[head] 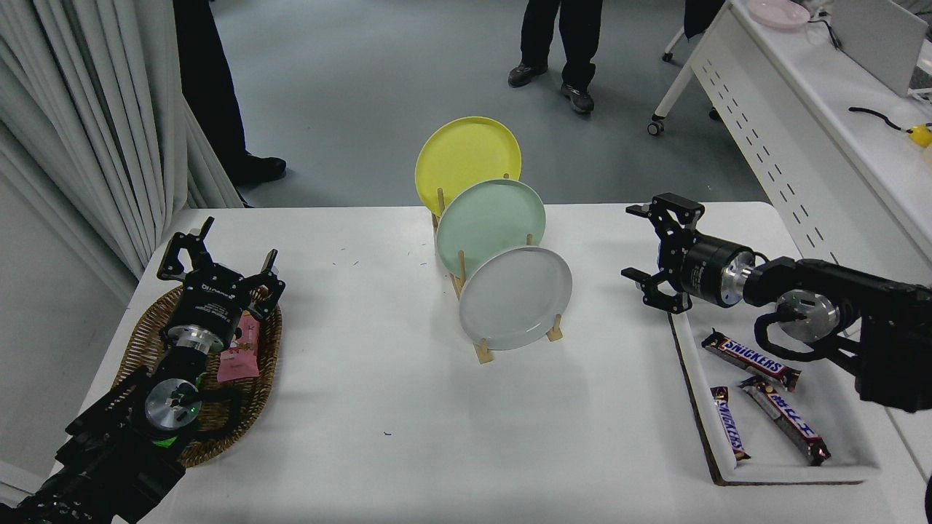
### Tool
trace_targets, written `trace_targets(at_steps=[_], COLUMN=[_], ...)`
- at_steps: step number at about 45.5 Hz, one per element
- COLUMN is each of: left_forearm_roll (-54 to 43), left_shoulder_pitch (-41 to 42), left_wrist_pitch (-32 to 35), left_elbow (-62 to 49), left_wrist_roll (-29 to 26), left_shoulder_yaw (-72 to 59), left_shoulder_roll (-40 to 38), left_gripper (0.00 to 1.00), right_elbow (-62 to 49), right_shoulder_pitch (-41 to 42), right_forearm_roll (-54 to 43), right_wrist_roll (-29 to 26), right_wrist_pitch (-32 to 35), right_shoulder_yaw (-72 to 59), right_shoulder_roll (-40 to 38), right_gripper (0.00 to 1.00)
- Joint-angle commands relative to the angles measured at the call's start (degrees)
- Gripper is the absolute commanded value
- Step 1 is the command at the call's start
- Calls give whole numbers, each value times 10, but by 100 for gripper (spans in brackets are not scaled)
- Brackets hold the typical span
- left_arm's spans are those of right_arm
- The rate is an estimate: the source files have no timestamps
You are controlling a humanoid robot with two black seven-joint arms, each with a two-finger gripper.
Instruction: Place the plate on the table
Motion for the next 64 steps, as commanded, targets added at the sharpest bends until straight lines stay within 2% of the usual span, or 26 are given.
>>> trace_targets(at_steps=[1, 14, 21, 25, 44, 59, 64], left_forearm_roll=[0, 0, -1, 0, 0, 0, 0], left_shoulder_pitch=[0, 0, 0, 0, 0, 0, 0], left_wrist_pitch=[0, 0, 0, 0, 0, 0, 0], left_elbow=[0, 0, 0, 0, 0, 0, 0], left_wrist_roll=[0, 0, 0, 0, 0, 0, 0], left_shoulder_yaw=[0, 0, 0, 0, 0, 0, 0], left_shoulder_roll=[0, 0, 1, 1, 0, 0, 0], left_gripper=[100, 100, 100, 100, 100, 100, 100], right_elbow=[13, 16, 25, 25, 25, 21, 22], right_shoulder_pitch=[24, 56, 64, 65, 39, -32, -39], right_forearm_roll=[-3, 5, 1, 0, -9, -66, -67], right_wrist_roll=[-75, -139, -204, -224, -223, -217, -218], right_wrist_pitch=[-4, -69, -96, -105, -174, -185, -188], right_shoulder_yaw=[-2, 16, 47, 49, 114, 252, 252], right_shoulder_roll=[5, 58, 72, 81, 129, 144, 143], right_gripper=[99, 99, 99, 99, 99, 99, 100])
